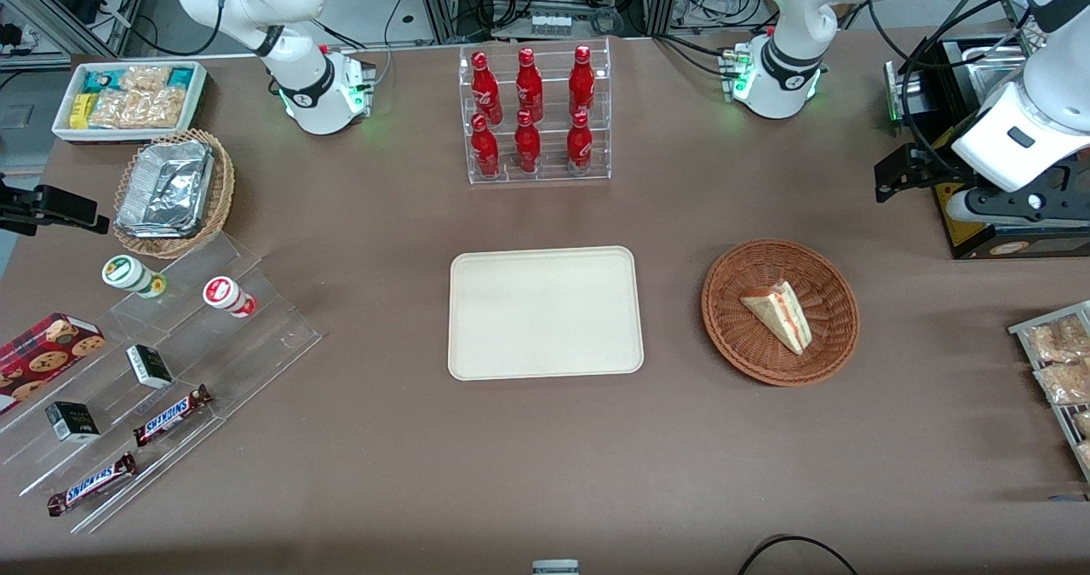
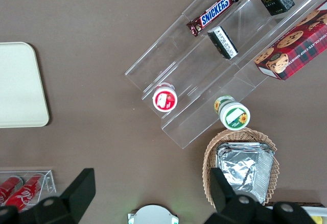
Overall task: Place sandwich from basket to tray
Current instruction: 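Move the left gripper over the wrapped sandwich in the wicker basket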
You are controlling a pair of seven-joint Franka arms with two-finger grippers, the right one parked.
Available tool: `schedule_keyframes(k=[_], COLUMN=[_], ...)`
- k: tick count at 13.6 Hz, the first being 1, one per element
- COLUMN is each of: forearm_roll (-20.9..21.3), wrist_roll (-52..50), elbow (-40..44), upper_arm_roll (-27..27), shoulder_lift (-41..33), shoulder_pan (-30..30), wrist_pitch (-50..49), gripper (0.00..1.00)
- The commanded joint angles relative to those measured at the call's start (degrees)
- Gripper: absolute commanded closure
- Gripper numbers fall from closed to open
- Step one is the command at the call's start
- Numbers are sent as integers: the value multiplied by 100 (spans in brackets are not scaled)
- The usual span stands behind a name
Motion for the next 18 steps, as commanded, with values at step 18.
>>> schedule_keyframes(k=[18], forearm_roll=[8], wrist_roll=[-1055], elbow=[-2985], upper_arm_roll=[-132], shoulder_lift=[-128], shoulder_pan=[-337], wrist_pitch=[3209], gripper=[0])
